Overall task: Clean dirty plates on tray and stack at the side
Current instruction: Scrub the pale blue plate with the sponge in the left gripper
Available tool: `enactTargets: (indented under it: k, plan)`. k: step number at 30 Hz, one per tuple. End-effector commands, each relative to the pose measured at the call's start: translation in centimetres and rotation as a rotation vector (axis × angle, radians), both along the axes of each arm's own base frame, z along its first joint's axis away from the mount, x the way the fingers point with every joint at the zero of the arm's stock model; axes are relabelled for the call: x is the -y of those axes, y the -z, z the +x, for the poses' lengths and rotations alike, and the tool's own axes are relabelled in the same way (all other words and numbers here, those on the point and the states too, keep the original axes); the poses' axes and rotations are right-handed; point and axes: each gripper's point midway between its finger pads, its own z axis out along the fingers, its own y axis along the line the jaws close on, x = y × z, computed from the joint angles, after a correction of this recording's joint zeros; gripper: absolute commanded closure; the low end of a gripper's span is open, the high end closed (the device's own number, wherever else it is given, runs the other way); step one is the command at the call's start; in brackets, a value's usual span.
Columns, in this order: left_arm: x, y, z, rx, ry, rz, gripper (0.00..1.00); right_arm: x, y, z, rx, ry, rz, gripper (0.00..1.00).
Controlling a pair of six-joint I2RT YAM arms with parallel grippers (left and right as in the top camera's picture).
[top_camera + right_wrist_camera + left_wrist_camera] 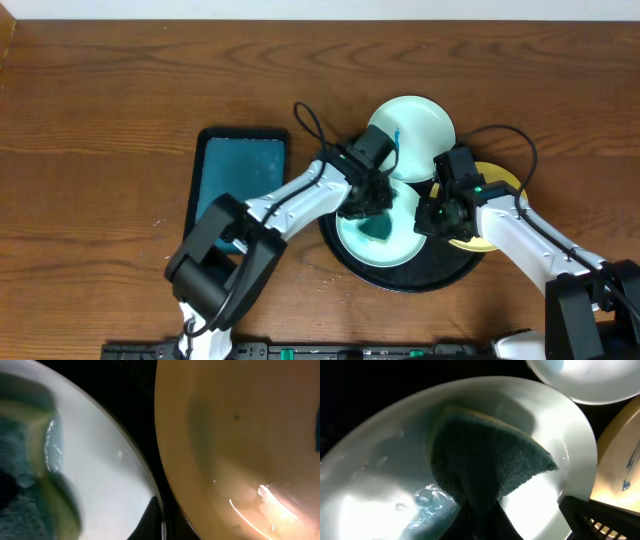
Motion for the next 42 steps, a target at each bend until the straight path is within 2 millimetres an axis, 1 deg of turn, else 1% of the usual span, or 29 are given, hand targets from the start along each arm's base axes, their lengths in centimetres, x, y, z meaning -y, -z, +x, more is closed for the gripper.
enactTargets:
  k: [1,3,5,6,9,11,13,15,17,18,20,21,22,23,24,25,27,29,31,34,35,36,38,40,42]
  plan:
    - [0.0,3.0,-1.6,-0.042,0.073,0.056,0.93,0.4,0.1,0.3,0.013,0.028,-0.031,0.99]
    - [-2.0,4.0,-1.3,-0.025,0.066,0.159,0.93,0.4,0.1,0.3,0.012,0.028,-0.032,0.99]
    - [-4.8,4.4,-0.8,0.002,0.036,0.291,0.92,0.4,0.1,0.2,0.01,0.028,-0.032,0.99]
    - [-6.3,4.4,-0.4,0.02,0.022,0.36,0.93,0.4,0.1,0.2,0.009,0.028,-0.032,0.99]
    - [-9.9,3.8,0.4,0.064,-0.001,0.533,0.93,0.4,0.1,0.2,0.009,0.028,-0.032,0.99]
    - [-11.6,3.4,0.7,0.09,-0.004,0.624,0.92,0.4,0.1,0.2,0.01,0.028,-0.032,0.99]
    - [-12.5,3.2,0.9,0.107,-0.004,0.671,0.93,0.4,0.1,0.2,0.01,0.028,-0.032,0.99]
    - [-12.4,3.2,0.9,0.107,-0.008,0.668,0.93,0.4,0.1,0.2,0.009,0.028,-0.032,0.99]
    - [-11.2,3.4,0.8,0.091,-0.018,0.607,0.93,0.4,0.1,0.2,0.009,0.028,-0.032,0.99]
    - [-8.6,3.8,0.3,0.047,-0.011,0.475,0.93,0.4,0.1,0.2,0.009,0.028,-0.032,0.99]
    - [-4.9,3.6,-0.5,-0.012,0.013,0.288,0.93,0.4,0.1,0.2,0.009,0.028,-0.032,0.99]
    - [-3.2,3.3,-0.7,-0.031,0.029,0.203,0.93,0.4,0.1,0.2,0.009,0.029,-0.032,0.99]
    - [-0.4,2.6,-1.2,-0.051,0.058,0.073,0.93,0.4,0.1,0.2,0.009,0.029,-0.032,0.99]
    - [1.1,2.1,-1.4,-0.055,0.082,0.003,0.92,0.4,0.1,0.2,0.009,0.029,-0.032,0.99]
    - [2.4,1.6,-1.7,-0.055,0.103,-0.05,0.92,0.4,0.1,0.2,0.009,0.029,-0.032,0.99]
    - [3.2,1.3,-2.0,-0.06,0.114,-0.083,0.92,0.4,0.1,0.2,0.009,0.029,-0.032,0.99]
    - [4.2,0.8,-2.6,-0.079,0.127,-0.126,0.92,0.4,0.1,0.2,0.009,0.029,-0.032,0.99]
    - [4.6,0.8,-3.1,-0.084,0.138,-0.129,0.92,0.4,0.1,0.2,0.009,0.029,-0.032,0.99]
    - [4.5,1.1,-3.3,-0.087,0.14,-0.126,0.92,0.4,0.1,0.2,0.009,0.029,-0.032,0.99]
    - [4.1,1.7,-3.6,-0.099,0.137,-0.11,0.92,0.4,0.1,0.2,0.009,0.029,-0.032,0.99]
    - [3.5,2.2,-3.7,-0.101,0.131,-0.083,0.92,0.4,0.1,0.2,0.009,0.029,-0.032,0.99]
    - [2.8,2.6,-3.8,-0.1,0.122,-0.044,0.92,0.4,0.1,0.2,0.009,0.029,-0.032,0.99]
    - [0.3,3.6,-3.6,-0.083,0.097,0.09,0.92,0.4,0.1,0.2,0.009,0.029,-0.032,0.99]
    - [-2.7,4.4,-3.1,-0.054,0.067,0.235,0.92,0.4,0.1,0.2,0.008,0.029,-0.032,0.99]
    - [-5.5,4.7,-2.3,-0.016,0.037,0.367,0.92,0.4,0.1,0.2,0.008,0.029,-0.032,0.99]
